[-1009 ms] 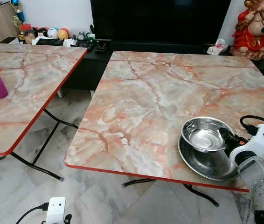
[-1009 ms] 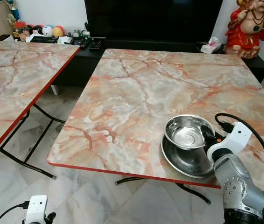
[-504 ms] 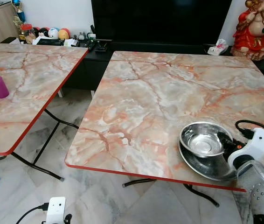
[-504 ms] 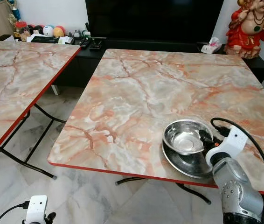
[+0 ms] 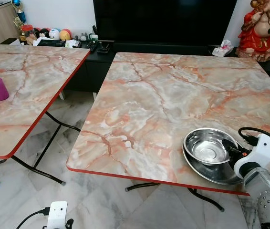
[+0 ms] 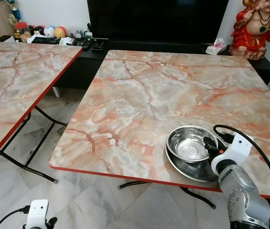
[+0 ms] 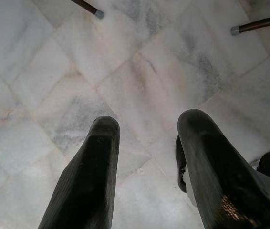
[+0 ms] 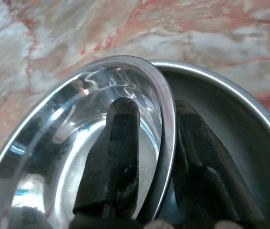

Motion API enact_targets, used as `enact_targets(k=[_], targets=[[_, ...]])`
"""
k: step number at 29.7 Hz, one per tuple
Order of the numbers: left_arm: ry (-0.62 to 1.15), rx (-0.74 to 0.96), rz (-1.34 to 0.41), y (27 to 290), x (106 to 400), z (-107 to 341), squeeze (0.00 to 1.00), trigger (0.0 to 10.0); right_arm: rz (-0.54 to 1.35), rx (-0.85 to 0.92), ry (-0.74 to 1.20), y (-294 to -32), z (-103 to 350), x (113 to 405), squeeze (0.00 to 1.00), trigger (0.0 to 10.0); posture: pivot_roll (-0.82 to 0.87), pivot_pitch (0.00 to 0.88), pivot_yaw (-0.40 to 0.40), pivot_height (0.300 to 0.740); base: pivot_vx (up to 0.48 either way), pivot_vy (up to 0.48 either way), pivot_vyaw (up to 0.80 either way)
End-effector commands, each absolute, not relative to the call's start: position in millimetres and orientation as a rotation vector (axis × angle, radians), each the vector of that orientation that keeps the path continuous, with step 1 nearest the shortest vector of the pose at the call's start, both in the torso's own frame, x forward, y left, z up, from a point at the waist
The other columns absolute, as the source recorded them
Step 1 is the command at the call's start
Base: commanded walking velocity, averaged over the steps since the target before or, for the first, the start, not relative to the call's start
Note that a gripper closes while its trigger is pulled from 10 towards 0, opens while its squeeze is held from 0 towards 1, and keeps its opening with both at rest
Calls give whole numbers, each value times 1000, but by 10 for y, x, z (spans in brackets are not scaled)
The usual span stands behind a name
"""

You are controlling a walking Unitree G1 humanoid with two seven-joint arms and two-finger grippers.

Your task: Setting the table

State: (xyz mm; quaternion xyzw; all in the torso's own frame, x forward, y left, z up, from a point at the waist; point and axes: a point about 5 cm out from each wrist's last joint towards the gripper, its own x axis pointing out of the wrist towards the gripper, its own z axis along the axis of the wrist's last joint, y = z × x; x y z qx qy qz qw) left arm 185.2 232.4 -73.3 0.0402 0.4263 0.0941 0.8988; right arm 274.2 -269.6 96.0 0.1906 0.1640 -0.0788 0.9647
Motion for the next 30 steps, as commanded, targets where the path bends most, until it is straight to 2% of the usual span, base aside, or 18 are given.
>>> enact_targets(k=[1, 13, 14, 15, 16, 17, 19, 20, 21, 22, 30], targets=[[895, 94, 188, 2326, 1843, -739, 0, 10000, -173, 366, 317, -2760, 998, 2743, 0, 10000, -9, 10, -1, 740, 0, 0, 0], [896, 97, 186, 2331, 1840, -740, 0, 10000, -165, 350, 328, -2769, 987, 2710, 0, 10000, -11, 12, 1, 740, 0, 0, 0], [895, 96, 187, 2330, 1842, -739, 0, 10000, -148, 343, 331, -2747, 991, 2717, 671, 10000, -10, 12, 1, 740, 0, 0, 0], [894, 96, 187, 2330, 1843, -738, 0, 10000, -141, 341, 331, -2738, 994, 2719, 671, 10000, -10, 12, 1, 740, 0, 0, 0], [894, 96, 188, 2330, 1844, -738, 0, 10000, -138, 332, 331, -2736, 996, 2720, 882, 10000, -8, 11, 0, 740, 0, 0, 0], [894, 95, 188, 2329, 1845, -737, 0, 10000, -135, 325, 332, -2736, 998, 2720, 882, 10000, -7, 11, 0, 740, 0, 0, 0], [893, 96, 189, 2331, 1848, -736, 0, 10000, -161, 310, 332, -2771, 1001, 2712, 788, 10000, -8, 12, 1, 740, 0, 0, 0], [893, 96, 189, 2332, 1848, -736, 0, 10000, -167, 308, 332, -2780, 1002, 2711, 788, 10000, -8, 12, 1, 740, 0, 0, 0], [893, 97, 189, 2333, 1848, -735, 0, 10000, -166, 308, 331, -2788, 1011, 2709, 247, 10000, -10, 12, 1, 740, 0, 0, 0], [893, 98, 189, 2333, 1848, -735, 0, 10000, -160, 304, 333, -2789, 1017, 2706, 0, 10000, -10, 12, 1, 740, 0, 0, 0], [892, 94, 186, 2320, 1851, -737, 0, 10000, -181, 251, 353, -2853, 1025, 2683, 0, 10000, -9, 12, 0, 740, 0, 0, 0]])
